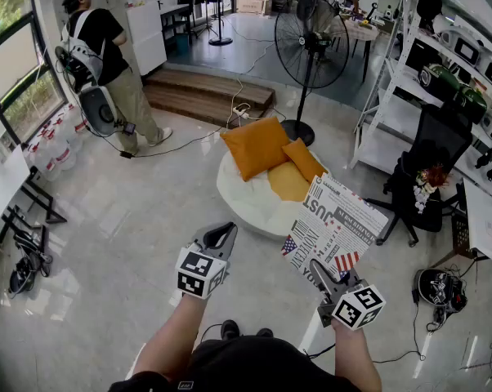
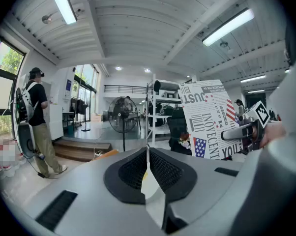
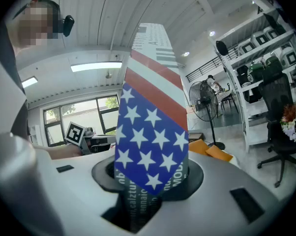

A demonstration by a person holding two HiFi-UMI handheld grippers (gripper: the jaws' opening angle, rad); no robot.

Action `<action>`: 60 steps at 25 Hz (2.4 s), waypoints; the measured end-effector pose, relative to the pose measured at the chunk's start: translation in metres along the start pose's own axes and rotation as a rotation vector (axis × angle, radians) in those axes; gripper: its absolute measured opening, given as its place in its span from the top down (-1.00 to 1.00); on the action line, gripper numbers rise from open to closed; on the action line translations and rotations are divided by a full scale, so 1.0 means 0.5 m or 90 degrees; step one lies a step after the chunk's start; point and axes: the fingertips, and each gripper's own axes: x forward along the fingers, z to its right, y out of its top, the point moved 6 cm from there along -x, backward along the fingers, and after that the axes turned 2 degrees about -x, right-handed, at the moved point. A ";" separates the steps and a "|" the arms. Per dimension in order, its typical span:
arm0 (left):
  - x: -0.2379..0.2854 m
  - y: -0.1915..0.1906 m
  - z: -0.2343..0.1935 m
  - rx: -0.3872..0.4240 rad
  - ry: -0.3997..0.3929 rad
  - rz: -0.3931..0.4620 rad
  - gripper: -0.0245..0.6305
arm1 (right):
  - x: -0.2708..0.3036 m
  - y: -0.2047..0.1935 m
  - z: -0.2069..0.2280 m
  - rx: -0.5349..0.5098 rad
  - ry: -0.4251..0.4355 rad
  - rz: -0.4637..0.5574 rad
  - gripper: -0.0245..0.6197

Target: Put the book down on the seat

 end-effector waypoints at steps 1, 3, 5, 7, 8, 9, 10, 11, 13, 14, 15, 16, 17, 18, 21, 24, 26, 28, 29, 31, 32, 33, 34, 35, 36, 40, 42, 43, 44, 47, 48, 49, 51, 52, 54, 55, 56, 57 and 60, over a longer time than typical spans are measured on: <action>0.004 0.000 0.002 0.000 0.000 0.001 0.87 | -0.001 -0.001 0.006 0.001 0.000 0.002 0.41; 0.010 -0.001 0.008 -0.001 0.001 0.001 0.87 | -0.004 -0.004 0.017 0.004 0.000 0.004 0.41; 0.016 -0.003 0.015 -0.005 0.003 0.000 0.87 | -0.011 -0.007 0.027 0.008 0.004 0.005 0.41; 0.022 -0.002 0.026 -0.008 0.006 0.000 0.87 | -0.020 -0.008 0.040 0.012 0.007 0.008 0.41; 0.024 -0.001 0.030 -0.009 0.007 -0.001 0.87 | -0.024 -0.008 0.045 0.015 0.007 0.010 0.41; 0.024 0.000 0.031 -0.010 0.007 -0.001 0.87 | -0.027 -0.006 0.048 0.019 0.005 0.013 0.41; 0.021 0.001 0.030 -0.010 0.006 -0.001 0.87 | -0.028 -0.005 0.049 0.026 0.003 0.015 0.41; 0.018 0.001 0.029 -0.011 0.006 -0.002 0.87 | -0.030 -0.005 0.050 0.033 0.001 0.017 0.40; 0.021 -0.001 0.043 -0.012 0.007 -0.005 0.87 | -0.047 -0.006 0.067 0.043 -0.002 0.020 0.40; 0.027 -0.004 0.059 -0.013 0.008 -0.006 0.87 | -0.061 -0.008 0.083 0.044 -0.002 0.023 0.39; 0.034 -0.008 0.075 -0.014 0.009 -0.007 0.87 | -0.076 -0.010 0.100 0.043 -0.002 0.024 0.39; 0.040 -0.012 0.088 -0.015 0.011 -0.008 0.87 | -0.088 -0.012 0.116 0.044 -0.002 0.027 0.39; 0.045 -0.015 0.098 -0.016 0.012 -0.009 0.87 | -0.098 -0.014 0.128 0.047 -0.003 0.030 0.39; 0.048 -0.017 0.105 -0.016 0.012 -0.011 0.87 | -0.106 -0.016 0.137 0.053 -0.004 0.034 0.39; 0.048 -0.023 0.113 -0.016 0.013 -0.017 0.87 | -0.119 -0.022 0.151 0.071 -0.013 0.037 0.39; 0.051 -0.028 0.097 -0.023 0.019 -0.021 0.87 | -0.115 -0.027 0.159 0.081 -0.020 0.032 0.39; 0.068 -0.030 0.081 -0.028 0.022 -0.021 0.87 | -0.101 -0.030 0.173 0.083 -0.021 0.028 0.39; 0.093 -0.031 0.066 -0.033 0.024 -0.019 0.87 | -0.082 -0.031 0.194 0.081 -0.023 0.019 0.39; 0.107 -0.031 0.057 -0.035 0.025 -0.018 0.87 | -0.070 -0.028 0.204 0.080 -0.025 0.015 0.39; 0.137 -0.028 0.034 -0.039 0.025 -0.017 0.87 | -0.039 -0.017 0.221 0.078 -0.027 0.010 0.39; 0.152 -0.026 0.021 -0.040 0.025 -0.018 0.87 | -0.021 -0.010 0.229 0.078 -0.028 0.008 0.39; 0.167 -0.024 0.009 -0.039 0.025 -0.018 0.87 | -0.003 -0.003 0.237 0.078 -0.028 0.005 0.39; 0.182 -0.021 -0.004 -0.037 0.024 -0.020 0.87 | 0.017 0.003 0.244 0.077 -0.028 0.002 0.39; 0.197 -0.018 -0.017 -0.036 0.022 -0.021 0.87 | 0.037 0.010 0.251 0.075 -0.029 -0.003 0.39; 0.214 -0.015 -0.031 -0.035 0.020 -0.022 0.87 | 0.059 0.017 0.258 0.073 -0.029 -0.007 0.39; 0.295 0.006 -0.083 -0.034 0.006 -0.024 0.87 | 0.143 0.044 0.290 0.070 -0.029 -0.018 0.39; 0.332 0.019 -0.104 -0.024 0.000 -0.023 0.87 | 0.177 0.051 0.306 0.073 -0.033 -0.024 0.39; 0.348 0.026 -0.115 -0.020 -0.002 -0.022 0.87 | 0.194 0.054 0.312 0.075 -0.035 -0.028 0.39; 0.365 0.033 -0.127 -0.019 -0.004 -0.022 0.87 | 0.210 0.059 0.317 0.076 -0.039 -0.031 0.39; 0.409 0.055 -0.160 -0.025 -0.009 -0.015 0.87 | 0.258 0.075 0.329 0.074 -0.049 -0.040 0.39; 0.422 0.062 -0.169 -0.025 -0.013 -0.011 0.87 | 0.275 0.080 0.332 0.072 -0.051 -0.042 0.39; 0.434 0.068 -0.178 -0.023 -0.018 -0.006 0.87 | 0.292 0.085 0.334 0.070 -0.053 -0.042 0.39; 0.451 0.077 -0.197 -0.021 -0.026 0.001 0.87 | 0.325 0.094 0.336 0.068 -0.056 -0.040 0.39; 0.459 0.080 -0.207 -0.022 -0.028 0.004 0.88 | 0.341 0.098 0.336 0.068 -0.057 -0.038 0.39; 0.472 0.087 -0.224 -0.024 -0.028 0.008 0.89 | 0.366 0.104 0.335 0.067 -0.055 -0.036 0.39; 0.478 0.089 -0.229 -0.023 -0.027 0.010 0.89 | 0.374 0.104 0.336 0.065 -0.053 -0.036 0.39; 0.483 0.092 -0.234 -0.023 -0.026 0.012 0.89 | 0.381 0.104 0.336 0.062 -0.051 -0.037 0.39; 0.487 0.095 -0.242 -0.023 -0.026 0.013 0.90 | 0.391 0.102 0.336 0.061 -0.051 -0.040 0.39; 0.500 0.101 -0.288 -0.030 -0.026 0.013 0.90 | 0.436 0.102 0.328 0.065 -0.053 -0.053 0.39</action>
